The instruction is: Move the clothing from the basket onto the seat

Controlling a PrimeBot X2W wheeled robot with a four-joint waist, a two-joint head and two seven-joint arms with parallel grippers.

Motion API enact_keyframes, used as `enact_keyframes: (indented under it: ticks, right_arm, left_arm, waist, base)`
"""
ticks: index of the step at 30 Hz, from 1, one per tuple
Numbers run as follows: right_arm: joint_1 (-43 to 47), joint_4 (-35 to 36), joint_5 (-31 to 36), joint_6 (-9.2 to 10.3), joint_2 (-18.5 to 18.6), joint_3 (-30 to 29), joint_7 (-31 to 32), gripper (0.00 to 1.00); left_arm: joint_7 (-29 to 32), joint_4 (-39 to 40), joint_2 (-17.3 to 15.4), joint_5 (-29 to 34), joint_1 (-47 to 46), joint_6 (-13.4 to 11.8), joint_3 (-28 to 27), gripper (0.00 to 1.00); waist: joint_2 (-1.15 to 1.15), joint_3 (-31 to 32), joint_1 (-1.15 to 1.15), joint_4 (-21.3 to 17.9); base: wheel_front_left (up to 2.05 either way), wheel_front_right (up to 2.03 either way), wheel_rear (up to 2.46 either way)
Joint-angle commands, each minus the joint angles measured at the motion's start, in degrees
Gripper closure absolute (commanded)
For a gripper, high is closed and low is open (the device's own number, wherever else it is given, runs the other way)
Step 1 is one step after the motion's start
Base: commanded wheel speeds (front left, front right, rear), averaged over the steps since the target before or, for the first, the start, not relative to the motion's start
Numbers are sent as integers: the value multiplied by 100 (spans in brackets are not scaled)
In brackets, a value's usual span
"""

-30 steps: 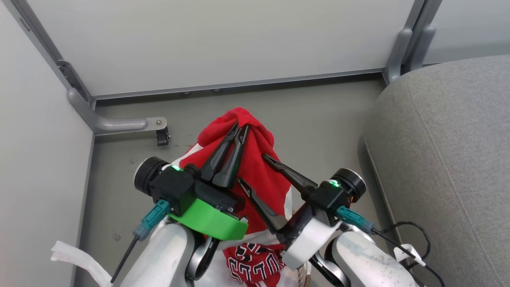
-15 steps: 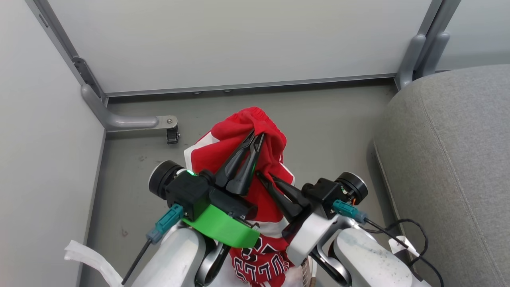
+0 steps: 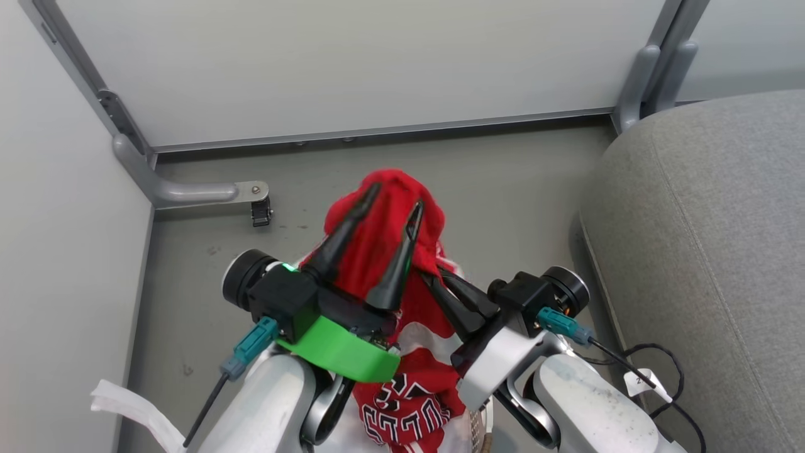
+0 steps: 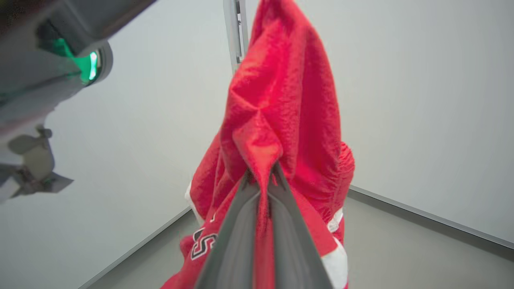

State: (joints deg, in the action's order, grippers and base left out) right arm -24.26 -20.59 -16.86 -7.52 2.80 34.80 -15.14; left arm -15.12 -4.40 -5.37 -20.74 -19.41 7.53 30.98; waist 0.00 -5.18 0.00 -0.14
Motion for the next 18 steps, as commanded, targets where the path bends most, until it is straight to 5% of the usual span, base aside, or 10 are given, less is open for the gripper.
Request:
enact_keyframes:
  ticks: [1, 18]
  right_arm:
    - [87, 62, -1, 6, 19, -33, -2, 100]
    - [393, 525, 5, 6, 18, -325, -3, 100]
  left_arm:
    - [-4, -48, -17, 53, 46, -8, -46, 0]
    - [-4, -115, -350, 233, 269, -8, -285, 0]
  waist:
    - [0, -16, 0, -114]
    - [0, -320, 0, -2024]
  base:
    - [0, 0, 0]
    - [0, 0, 0]
